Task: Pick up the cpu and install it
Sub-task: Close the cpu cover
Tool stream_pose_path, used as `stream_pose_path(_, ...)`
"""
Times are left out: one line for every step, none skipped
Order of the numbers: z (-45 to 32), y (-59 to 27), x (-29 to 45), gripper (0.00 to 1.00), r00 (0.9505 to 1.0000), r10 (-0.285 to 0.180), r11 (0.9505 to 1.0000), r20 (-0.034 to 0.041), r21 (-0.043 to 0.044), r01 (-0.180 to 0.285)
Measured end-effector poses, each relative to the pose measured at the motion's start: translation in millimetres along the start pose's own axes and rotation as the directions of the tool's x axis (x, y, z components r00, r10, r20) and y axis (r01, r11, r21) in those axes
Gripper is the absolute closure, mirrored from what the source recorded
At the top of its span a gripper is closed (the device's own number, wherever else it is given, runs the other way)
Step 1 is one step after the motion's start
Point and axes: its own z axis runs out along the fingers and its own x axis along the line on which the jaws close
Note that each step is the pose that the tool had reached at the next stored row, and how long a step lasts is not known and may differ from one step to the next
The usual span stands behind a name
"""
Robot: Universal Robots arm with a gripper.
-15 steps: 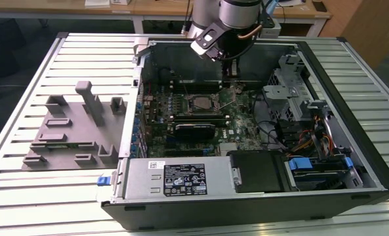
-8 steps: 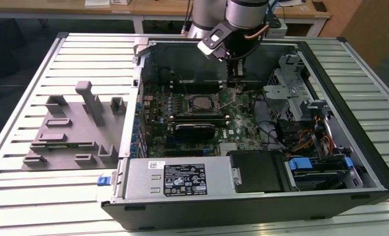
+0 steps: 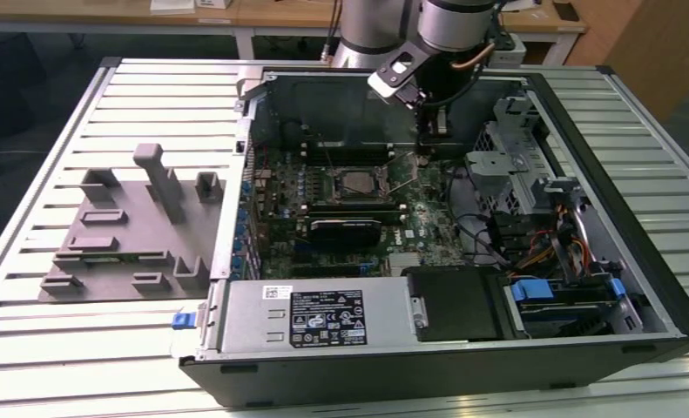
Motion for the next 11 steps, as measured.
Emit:
stream_pose_path(0.1, 2.5, 0.1, 0.89, 1.0, 0.0, 1.0, 0.0, 0.0001, 0.0)
stream_pose_path(0.2, 5.0, 0.2, 0.89, 1.0, 0.0, 1.0, 0.0, 0.0001, 0.0)
stream_pose_path(0.2, 6.8, 0.3, 0.89, 1.0, 0.0, 1.0, -0.0001, 0.0001, 0.0)
stream_pose_path(0.3, 7.2, 0.4, 0.89, 1.0, 0.0, 1.0, -0.0001, 0.0001, 0.0)
stream_pose_path(0.3, 7.3, 0.4, 0.89, 1.0, 0.0, 1.0, 0.0, 0.0001, 0.0)
stream_pose_path(0.2, 7.4, 0.3, 0.89, 1.0, 0.0, 1.0, 0.0001, 0.0001, 0.0)
stream_pose_path(0.2, 7.5, 0.3, 0.89, 1.0, 0.0, 1.0, 0.0001, 0.0002, 0.0)
stream_pose_path(0.8, 7.4, 0.3, 0.89, 1.0, 0.0, 1.0, -0.0001, 0.0001, 0.0)
stream_pose_path(1.7, 7.4, 0.3, 0.89, 1.0, 0.0, 1.0, -0.0001, 0.0001, 0.0)
stream_pose_path(3.1, 7.4, 0.3, 0.89, 1.0, 0.0, 1.0, 0.0001, 0.0001, 0.0)
stream_pose_path(4.7, 7.3, 0.3, 0.89, 1.0, 0.0, 1.0, 0.0001, 0.0001, 0.0)
